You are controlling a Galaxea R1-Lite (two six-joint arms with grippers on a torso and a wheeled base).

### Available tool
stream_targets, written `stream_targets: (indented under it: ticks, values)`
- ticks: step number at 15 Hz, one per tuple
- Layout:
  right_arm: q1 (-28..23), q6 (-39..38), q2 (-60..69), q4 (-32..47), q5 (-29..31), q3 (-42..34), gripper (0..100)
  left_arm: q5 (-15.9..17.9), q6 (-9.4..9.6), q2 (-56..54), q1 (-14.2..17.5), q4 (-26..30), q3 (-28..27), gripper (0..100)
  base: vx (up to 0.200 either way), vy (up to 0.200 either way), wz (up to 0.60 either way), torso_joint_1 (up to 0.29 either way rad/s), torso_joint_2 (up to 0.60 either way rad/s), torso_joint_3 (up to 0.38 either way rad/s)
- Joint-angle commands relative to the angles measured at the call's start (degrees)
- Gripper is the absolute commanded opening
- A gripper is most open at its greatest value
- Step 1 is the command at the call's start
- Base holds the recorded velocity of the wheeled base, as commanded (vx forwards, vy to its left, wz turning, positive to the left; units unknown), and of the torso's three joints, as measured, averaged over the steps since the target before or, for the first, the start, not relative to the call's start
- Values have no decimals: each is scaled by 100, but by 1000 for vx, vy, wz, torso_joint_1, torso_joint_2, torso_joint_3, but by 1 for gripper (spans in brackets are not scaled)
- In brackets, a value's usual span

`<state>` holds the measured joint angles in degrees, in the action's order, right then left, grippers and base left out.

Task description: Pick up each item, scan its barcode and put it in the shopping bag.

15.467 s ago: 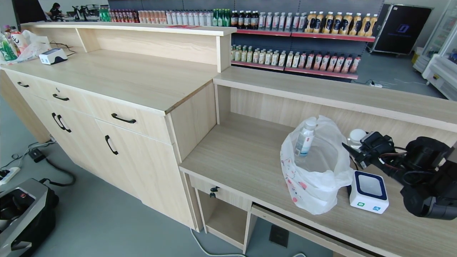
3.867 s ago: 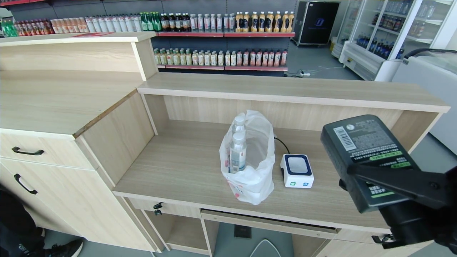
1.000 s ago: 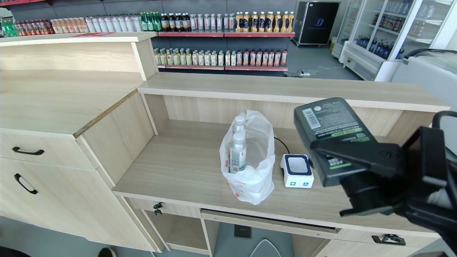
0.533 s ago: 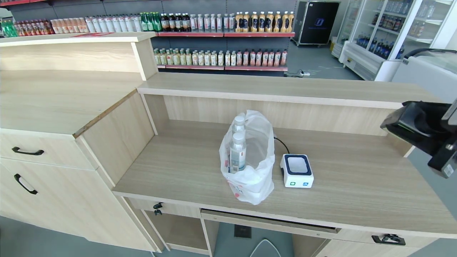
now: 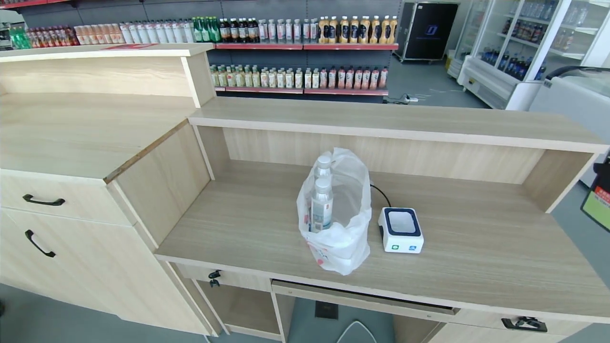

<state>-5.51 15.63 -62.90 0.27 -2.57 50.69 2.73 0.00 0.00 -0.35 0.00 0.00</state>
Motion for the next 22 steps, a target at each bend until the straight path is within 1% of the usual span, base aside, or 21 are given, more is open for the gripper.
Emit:
stream_targets:
  ticks: [1,3,4,5,6,7,8,9,11,12,15,16,18,19,22]
  values:
    - [-47,-649,-381,96,-15,372,0,-1,0,9,0,0,0,100,0,0,600,2,-2,7]
    - [-82,-1290,-758,386,-94,679,0,-1,0,9,0,0,0,100,0,0,600,5,2,7]
    - [-178,-1985,-1084,527,-622,802,0,-1,0,9,0,0,0,100,0,0,0,0,0,0]
    - [-381,-2468,-1295,518,-1219,881,0,-1,0,9,0,0,0,100,0,0,0,0,0,0]
    - [-723,-3048,-1541,509,-2142,987,0,-1,0,9,0,0,0,100,0,0,0,0,0,0]
    - [-1286,-3646,-1848,509,-3276,1092,0,-1,0,9,0,0,0,100,0,0,0,0,0,0]
    - [-1629,-3699,-2033,518,-3795,1083,0,-1,0,9,0,0,0,100,0,0,0,0,0,0]
    - [-1936,-3655,-2174,518,-4146,1075,0,-1,0,9,0,0,0,100,0,0,0,0,0,0]
    - [-2411,-3312,-2455,518,-4366,1040,0,-1,0,9,0,0,0,100,0,0,0,0,0,0]
    - [-2675,-3110,-2587,509,-4603,969,0,-1,0,9,0,0,0,100,0,0,0,0,0,0]
    - [-3518,-2565,-3035,562,-5719,943,0,-1,0,9,0,0,0,100,0,0,0,0,0,0]
    - [-3668,-2512,-3079,562,-5921,943,0,-1,0,9,0,0,0,100,0,0,0,0,0,0]
    - [-4054,-2459,-3237,544,-6651,978,0,-1,9,9,0,0,0,100,0,0,0,0,0,0]
    - [-4169,-2327,-3342,544,-6783,978,0,-1,0,9,0,0,0,100,0,0,0,0,0,0]
    - [-4415,-1747,-3729,562,-6809,969,0,-1,0,9,0,0,0,100,0,0,0,0,0,0]
